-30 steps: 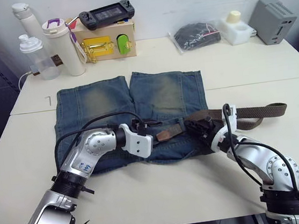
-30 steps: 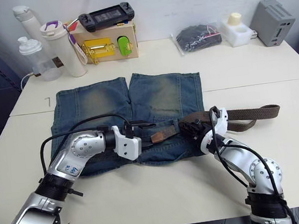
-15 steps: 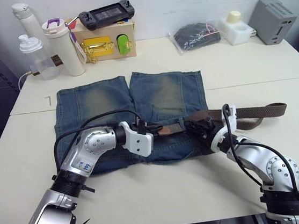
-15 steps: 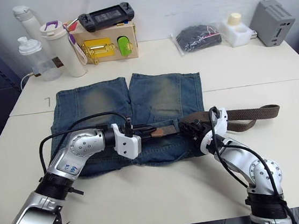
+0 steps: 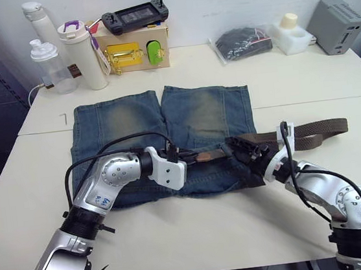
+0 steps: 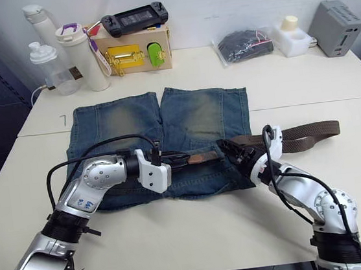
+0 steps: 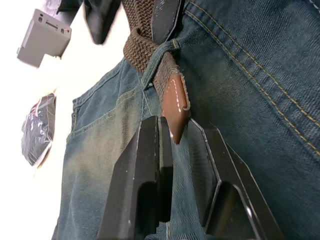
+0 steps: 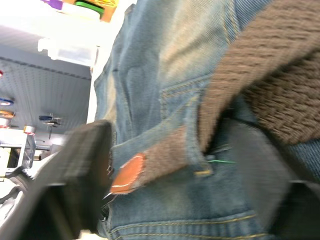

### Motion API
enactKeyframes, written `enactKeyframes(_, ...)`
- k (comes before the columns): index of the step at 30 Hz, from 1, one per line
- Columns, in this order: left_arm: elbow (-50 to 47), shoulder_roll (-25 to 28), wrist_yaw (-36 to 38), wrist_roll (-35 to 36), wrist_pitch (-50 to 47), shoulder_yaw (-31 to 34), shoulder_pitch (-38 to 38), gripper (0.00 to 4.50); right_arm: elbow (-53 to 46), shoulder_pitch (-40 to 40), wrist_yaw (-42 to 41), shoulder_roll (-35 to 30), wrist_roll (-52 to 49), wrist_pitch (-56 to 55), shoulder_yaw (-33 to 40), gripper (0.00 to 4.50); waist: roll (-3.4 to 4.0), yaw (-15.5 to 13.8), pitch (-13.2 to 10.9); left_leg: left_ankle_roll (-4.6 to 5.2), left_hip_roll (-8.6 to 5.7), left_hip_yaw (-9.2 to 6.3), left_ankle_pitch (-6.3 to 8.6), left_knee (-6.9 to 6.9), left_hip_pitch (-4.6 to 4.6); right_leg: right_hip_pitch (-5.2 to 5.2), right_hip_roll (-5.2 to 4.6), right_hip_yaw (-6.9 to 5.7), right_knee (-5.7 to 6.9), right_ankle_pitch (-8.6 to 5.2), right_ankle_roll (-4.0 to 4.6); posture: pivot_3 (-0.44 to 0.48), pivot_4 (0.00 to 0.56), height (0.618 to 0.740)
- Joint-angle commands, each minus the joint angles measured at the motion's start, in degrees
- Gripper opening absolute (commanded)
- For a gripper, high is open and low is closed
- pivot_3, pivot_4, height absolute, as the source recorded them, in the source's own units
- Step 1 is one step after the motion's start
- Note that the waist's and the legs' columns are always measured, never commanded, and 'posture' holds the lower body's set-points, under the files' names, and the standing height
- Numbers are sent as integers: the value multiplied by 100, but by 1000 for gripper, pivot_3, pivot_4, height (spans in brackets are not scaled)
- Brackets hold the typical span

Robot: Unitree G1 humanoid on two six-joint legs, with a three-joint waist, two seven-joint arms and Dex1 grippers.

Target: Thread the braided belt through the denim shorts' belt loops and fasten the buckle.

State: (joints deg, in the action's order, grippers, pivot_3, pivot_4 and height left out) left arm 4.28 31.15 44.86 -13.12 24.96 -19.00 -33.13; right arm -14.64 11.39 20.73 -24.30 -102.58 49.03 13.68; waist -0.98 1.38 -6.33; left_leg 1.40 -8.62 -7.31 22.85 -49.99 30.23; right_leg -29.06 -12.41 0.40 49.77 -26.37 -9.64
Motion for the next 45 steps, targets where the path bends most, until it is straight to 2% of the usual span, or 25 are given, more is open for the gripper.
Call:
enactKeyframes(1, -468, -78, -17, 439, -357, 265, 141, 862, -35, -158, -115, -534, -58, 96, 318, 4486, 0, 0, 0, 0, 0, -1, 0, 0, 0, 0, 0, 0, 0, 0, 0, 0, 150, 645)
enactKeyframes(7, -631, -77, -12, 550, -552, 361, 218, 862, -40, -266, -439, -1107, -173, 223, 488, 4486, 11, 22, -7, 3, 0, -1, -1, 1, 11, 3, -2, -4, -18, 0, 0, 0, 150, 645)
enactKeyframes(15, -380, -45, 228, 337, -399, 47, 156, 862, -138, -235, -243, -880, -117, 48, 224, 4486, 15, 12, -10, 3, 6, 6, -1, 3, 12, 2, -1, -5, -23, 0, -1, 0, 150, 645)
enactKeyframes(19, -529, 65, 591, 954, -780, 265, 231, 862, -188, -272, -191, -858, -124, -26, 203, 4486, 15, 18, -10, 3, 5, 4, -1, -1, 13, 3, -1, -5, -23, 0, -1, 0, 150, 645)
enactKeyframes(22, -589, 163, 821, 1346, -1106, 431, 279, 1680, -249, -326, -167, -837, -134, -69, 191, 4500, 17, 26, -11, 3, 5, 3, -1, 2, 13, 0, 0, -5, -22, 0, 0, 0, 150, 645)
enactKeyframes(28, -330, 271, 1202, 1097, -856, 146, 79, 4390, -338, -401, -103, -738, -116, -190, 167, 4500, 17, 8, -11, 3, 5, 3, -1, 1, 13, 1, -1, -5, -23, 0, -1, 0, 150, 645)
enactKeyframes(29, -261, 230, 1238, 1067, -807, 88, 20, 4459, -350, -415, -98, -726, -110, -204, 171, 4500, 17, 6, -11, 3, 5, 2, -1, -1, 14, 2, -1, -5, -23, 0, 0, 0, 150, 645)
enactKeyframes(40, 995, -344, 923, 457, -134, -202, -789, 4459, -613, -598, -82, -721, -142, -328, 158, 4500, 17, 21, -11, 5, 4, 5, -2, 0, 17, 2, -2, -6, -24, 0, -1, 0, 150, 645)
enactKeyframes(43, 1079, -403, 871, 427, -23, -192, -828, 3637, -635, -590, -74, -724, -145, -356, 134, 4500, 17, 25, -11, 5, 4, 4, -2, 3, 17, 0, -1, -6, -24, 0, -1, 0, 150, 645)
enactKeyframes(45, 1057, -402, 874, 429, 13, -185, -813, 2794, -652, -591, -69, -733, -152, -362, 130, 4500, 17, 24, -11, 4, 4, 4, -2, 2, 16, 0, -1, -6, -24, 1, -1, 0, 150, 645)
